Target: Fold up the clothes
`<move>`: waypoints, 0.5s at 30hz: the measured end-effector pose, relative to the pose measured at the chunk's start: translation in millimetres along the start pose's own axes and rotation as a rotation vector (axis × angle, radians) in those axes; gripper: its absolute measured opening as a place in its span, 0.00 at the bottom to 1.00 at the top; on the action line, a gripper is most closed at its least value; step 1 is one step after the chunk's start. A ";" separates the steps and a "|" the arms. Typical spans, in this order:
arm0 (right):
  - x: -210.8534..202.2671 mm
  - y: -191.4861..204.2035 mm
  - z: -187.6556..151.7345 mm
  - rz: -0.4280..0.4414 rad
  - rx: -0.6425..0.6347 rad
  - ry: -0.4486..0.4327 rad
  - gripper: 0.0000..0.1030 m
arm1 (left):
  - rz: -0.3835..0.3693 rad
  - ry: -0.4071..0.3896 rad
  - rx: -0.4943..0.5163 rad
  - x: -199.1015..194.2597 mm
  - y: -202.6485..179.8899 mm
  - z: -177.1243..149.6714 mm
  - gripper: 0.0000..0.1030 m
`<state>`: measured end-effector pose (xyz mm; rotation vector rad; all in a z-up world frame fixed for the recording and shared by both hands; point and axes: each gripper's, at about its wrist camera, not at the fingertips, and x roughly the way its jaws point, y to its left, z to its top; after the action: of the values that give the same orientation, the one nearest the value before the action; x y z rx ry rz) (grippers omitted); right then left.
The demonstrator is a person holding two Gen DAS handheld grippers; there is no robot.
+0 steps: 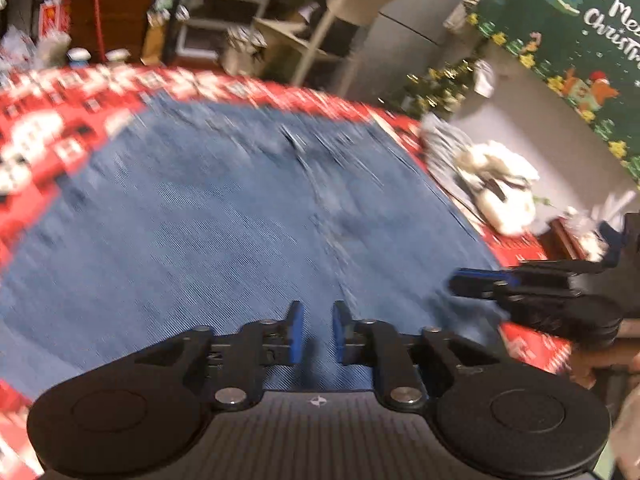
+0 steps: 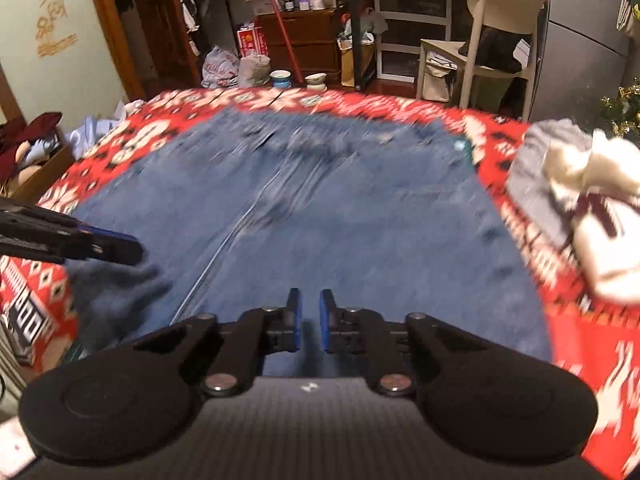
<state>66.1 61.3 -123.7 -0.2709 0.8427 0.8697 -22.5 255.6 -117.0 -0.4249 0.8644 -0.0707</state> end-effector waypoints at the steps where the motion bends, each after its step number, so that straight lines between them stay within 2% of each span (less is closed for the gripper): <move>1: -2.5 8.3 -8.6 0.001 -0.005 -0.002 0.08 | -0.008 0.004 -0.007 1.1 -3.9 -6.7 0.09; 5: -9.0 27.3 -31.0 0.019 -0.008 -0.012 0.08 | -0.052 0.028 -0.059 4.8 -12.5 -31.5 0.09; 10: -14.2 44.2 -50.9 0.030 -0.025 -0.016 0.08 | -0.020 0.042 -0.047 5.2 -20.9 -55.7 0.10; 15: -19.3 61.0 -70.8 0.041 -0.043 -0.020 0.08 | -0.028 0.025 -0.104 -2.8 -13.8 -65.4 0.10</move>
<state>-25.5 51.8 -148.7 -0.2828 0.8144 0.9277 -71.9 221.8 -146.9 -0.5347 0.8891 -0.0568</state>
